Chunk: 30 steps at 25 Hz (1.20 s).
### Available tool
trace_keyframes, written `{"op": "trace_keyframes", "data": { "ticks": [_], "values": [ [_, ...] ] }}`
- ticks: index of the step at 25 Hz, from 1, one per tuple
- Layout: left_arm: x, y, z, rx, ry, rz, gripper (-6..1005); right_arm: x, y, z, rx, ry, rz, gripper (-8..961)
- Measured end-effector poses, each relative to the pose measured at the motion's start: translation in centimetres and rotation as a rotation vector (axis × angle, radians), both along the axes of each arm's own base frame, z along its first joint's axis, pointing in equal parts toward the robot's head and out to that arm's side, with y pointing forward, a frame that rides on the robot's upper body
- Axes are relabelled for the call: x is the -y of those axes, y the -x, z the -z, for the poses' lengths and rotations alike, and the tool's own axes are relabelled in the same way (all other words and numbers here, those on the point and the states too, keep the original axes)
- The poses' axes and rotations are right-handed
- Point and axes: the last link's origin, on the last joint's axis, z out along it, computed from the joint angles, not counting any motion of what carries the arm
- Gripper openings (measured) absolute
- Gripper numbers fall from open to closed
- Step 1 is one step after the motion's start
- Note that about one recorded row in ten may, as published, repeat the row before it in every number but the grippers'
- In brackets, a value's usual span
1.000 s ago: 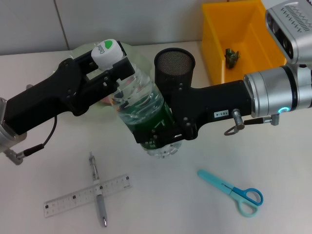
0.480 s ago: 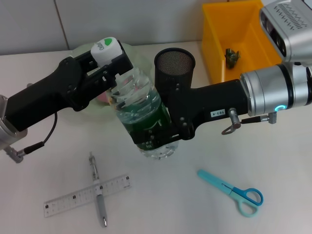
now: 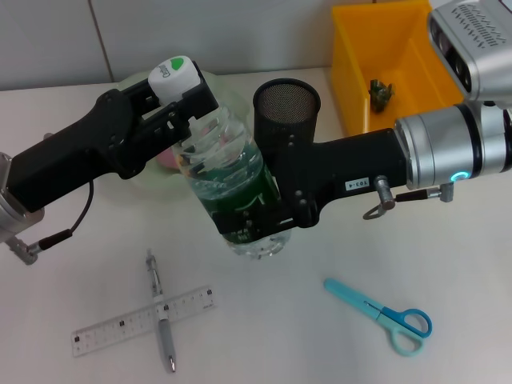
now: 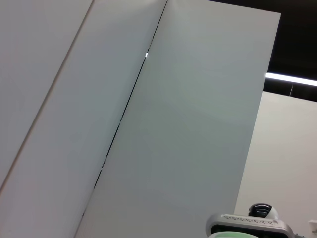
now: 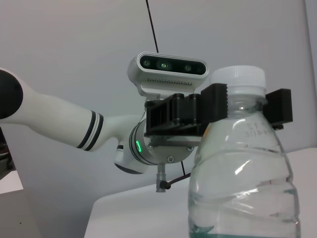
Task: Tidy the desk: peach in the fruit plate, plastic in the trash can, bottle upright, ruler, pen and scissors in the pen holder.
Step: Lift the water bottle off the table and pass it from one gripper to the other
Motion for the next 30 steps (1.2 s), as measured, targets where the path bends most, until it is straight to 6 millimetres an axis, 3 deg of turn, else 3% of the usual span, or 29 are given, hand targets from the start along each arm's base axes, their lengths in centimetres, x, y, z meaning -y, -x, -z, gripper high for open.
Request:
{"op": "trace_keyframes", "data": {
  "ticks": [30],
  "values": [
    [-0.3, -0.25, -0.52, 0.014, -0.004, 0.002, 438, 0.0, -0.5, 0.31, 0.031, -0.003, 0.015, 775]
  ]
}}
